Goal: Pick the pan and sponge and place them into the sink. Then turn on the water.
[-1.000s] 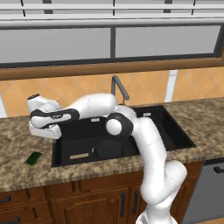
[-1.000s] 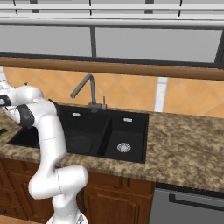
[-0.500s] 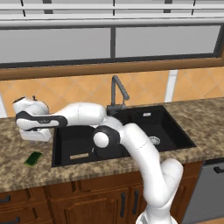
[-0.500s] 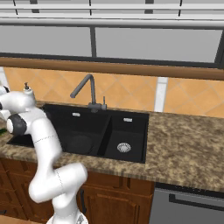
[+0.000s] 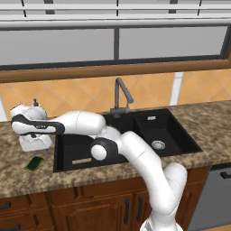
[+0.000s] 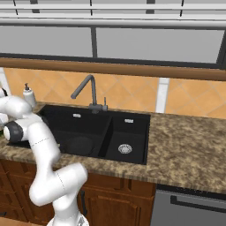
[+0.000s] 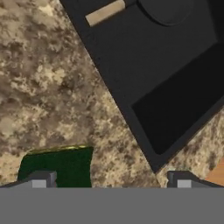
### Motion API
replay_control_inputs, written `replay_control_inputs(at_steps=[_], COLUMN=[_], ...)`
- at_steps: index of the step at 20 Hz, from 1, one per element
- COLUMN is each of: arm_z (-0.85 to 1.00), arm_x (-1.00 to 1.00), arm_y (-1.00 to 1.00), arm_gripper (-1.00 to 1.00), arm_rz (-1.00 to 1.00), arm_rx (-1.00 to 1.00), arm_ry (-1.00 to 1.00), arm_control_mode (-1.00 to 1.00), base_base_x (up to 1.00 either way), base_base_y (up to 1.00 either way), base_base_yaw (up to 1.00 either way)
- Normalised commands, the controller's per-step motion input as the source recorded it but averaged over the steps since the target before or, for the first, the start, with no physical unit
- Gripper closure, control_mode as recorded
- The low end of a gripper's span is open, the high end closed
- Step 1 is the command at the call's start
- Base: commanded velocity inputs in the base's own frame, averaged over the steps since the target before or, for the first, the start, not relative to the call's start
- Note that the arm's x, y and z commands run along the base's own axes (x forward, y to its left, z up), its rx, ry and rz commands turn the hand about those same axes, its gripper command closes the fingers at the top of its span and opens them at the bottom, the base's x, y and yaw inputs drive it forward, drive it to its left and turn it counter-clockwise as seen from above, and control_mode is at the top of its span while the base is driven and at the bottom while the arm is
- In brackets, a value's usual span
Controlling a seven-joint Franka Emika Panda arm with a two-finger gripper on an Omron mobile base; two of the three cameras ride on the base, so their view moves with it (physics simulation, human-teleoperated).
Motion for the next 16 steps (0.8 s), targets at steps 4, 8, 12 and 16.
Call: replay_control_inputs(at_steps=[4,8,12,16], arm_z=[-0.07,-0.01,-0.01,-0.36], arm_x=[-0.34,-0.1,0.0,-0.06], arm_y=[-0.14,0.0,0.09,0.02], arm_gripper=[-1.0,-1.0,-1.0,-1.0], arm_rz=[0.0,0.0,0.01,0.0], arm_rx=[0.05,0.12,0.21,0.22], arm_ry=[0.09,-0.04,-0.3,-0.3], arm_control_mode=[-1.0,-1.0,-1.0,-1.0], base_base_x=[0.0,0.0,0.0,0.0], base_base_y=[0.0,0.0,0.0,0.0], base_base_yaw=[0.0,0.0,0.0,0.0])
